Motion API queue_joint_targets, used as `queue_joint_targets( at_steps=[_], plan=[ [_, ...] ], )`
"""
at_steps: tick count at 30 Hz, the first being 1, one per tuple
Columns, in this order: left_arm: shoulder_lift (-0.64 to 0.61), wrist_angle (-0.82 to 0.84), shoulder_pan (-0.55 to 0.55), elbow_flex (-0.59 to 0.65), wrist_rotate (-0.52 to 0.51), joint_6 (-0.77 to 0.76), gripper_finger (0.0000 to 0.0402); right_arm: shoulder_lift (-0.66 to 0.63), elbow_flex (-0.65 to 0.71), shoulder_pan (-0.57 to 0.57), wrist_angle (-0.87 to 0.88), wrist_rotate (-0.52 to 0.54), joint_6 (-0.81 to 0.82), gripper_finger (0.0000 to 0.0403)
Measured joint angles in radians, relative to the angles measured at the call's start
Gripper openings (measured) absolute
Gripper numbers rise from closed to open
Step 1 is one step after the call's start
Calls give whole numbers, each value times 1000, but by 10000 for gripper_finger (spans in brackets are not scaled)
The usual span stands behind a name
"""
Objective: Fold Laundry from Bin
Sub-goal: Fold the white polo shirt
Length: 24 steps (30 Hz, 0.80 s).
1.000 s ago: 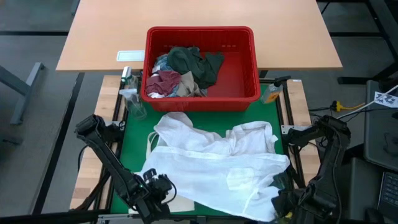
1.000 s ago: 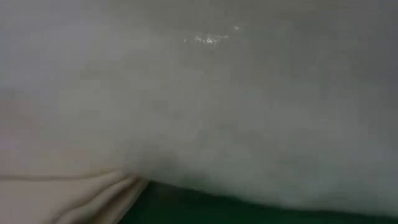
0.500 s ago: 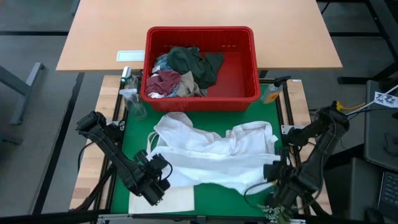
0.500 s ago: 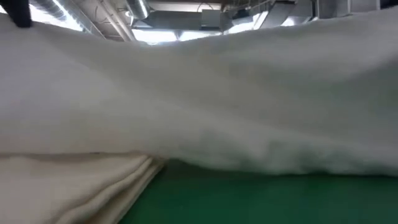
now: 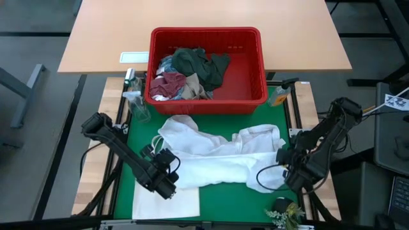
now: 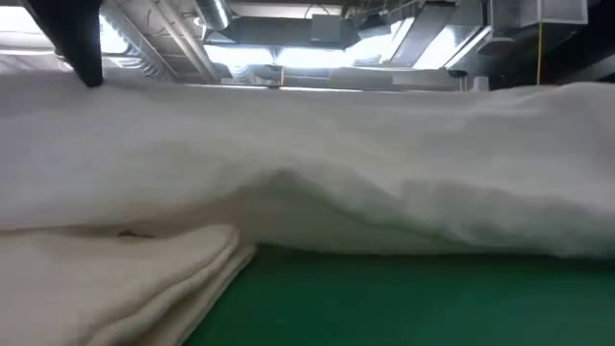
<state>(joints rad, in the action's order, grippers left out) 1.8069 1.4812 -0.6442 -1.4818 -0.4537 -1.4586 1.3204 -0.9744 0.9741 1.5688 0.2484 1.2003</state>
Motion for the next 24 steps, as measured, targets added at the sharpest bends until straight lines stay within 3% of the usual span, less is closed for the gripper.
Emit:
queue_joint_targets(
  at_steps=[14, 24],
  plan=[
    [0, -33, 33, 103, -17, 2, 0, 1, 64, 0, 1, 66, -4, 4],
    [0, -33, 34, 117, -30, 2, 17, 1, 64, 0, 5, 62, -4, 79]
  ],
)
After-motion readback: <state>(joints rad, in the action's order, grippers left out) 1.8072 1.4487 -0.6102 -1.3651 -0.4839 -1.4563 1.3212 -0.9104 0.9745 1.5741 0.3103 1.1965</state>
